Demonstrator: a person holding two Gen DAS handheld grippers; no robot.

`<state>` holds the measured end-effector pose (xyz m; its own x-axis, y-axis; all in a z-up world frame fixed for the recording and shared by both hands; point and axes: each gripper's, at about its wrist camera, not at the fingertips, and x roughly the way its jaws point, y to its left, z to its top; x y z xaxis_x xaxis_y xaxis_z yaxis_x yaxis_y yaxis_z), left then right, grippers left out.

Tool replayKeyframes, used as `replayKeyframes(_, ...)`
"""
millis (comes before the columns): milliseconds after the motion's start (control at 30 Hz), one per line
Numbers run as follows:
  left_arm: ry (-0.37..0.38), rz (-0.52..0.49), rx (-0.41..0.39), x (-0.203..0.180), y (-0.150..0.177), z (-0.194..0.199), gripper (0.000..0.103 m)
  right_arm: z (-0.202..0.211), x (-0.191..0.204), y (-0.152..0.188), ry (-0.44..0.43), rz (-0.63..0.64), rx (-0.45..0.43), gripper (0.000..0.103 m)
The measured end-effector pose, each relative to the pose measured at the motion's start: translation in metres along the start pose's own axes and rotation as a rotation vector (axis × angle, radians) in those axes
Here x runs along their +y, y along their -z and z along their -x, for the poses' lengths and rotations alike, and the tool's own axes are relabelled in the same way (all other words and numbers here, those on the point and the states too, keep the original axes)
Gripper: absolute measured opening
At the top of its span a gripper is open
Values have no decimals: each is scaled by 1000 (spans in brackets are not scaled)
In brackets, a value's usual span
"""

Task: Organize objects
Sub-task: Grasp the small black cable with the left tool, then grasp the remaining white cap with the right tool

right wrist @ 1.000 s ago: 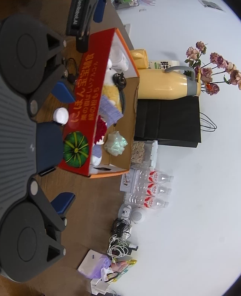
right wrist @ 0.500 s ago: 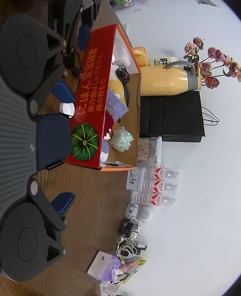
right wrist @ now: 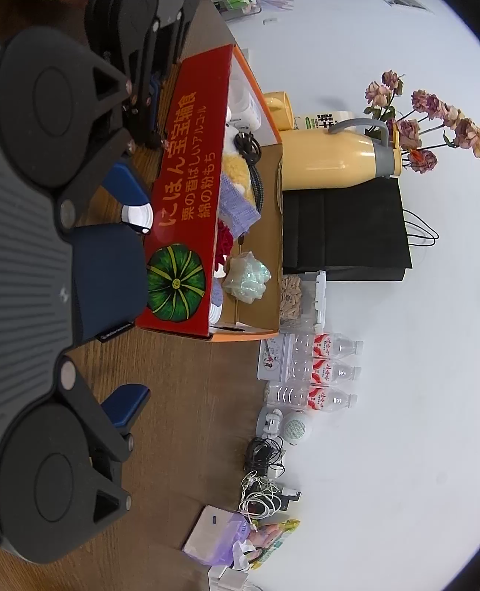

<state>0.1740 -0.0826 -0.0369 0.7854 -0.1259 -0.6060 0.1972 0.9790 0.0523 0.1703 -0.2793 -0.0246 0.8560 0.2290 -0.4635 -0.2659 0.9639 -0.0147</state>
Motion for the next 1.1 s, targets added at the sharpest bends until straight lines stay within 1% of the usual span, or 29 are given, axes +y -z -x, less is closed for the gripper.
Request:
replayKeyframes(433,-4,41,-65,11,3,30,6,3,6,1,8,21,-2,103)
replayKeyframes(667,-14,67,-99,25,6,50,6,11,22,-1,-29,49,-25,102)
replayKeyframes(767,-21,78,-109,32,8,57,6,13,33,-3,-55,69,-34,98)
replayKeyframes(867,-25,94,-117,40,10,62,6,14,44,-5,-85,90,-29,90)
replayKeyframes(967,-29,106,-123,47,12,66,6,11,56,-6,-109,109,-15,80)
replayKeyframes(1000,-30,110,-124,49,12,67,6,10,59,-7,-117,115,-8,75)
replayKeyframes(1100,-32,121,-127,54,14,69,6,6,68,-6,-129,129,18,70)
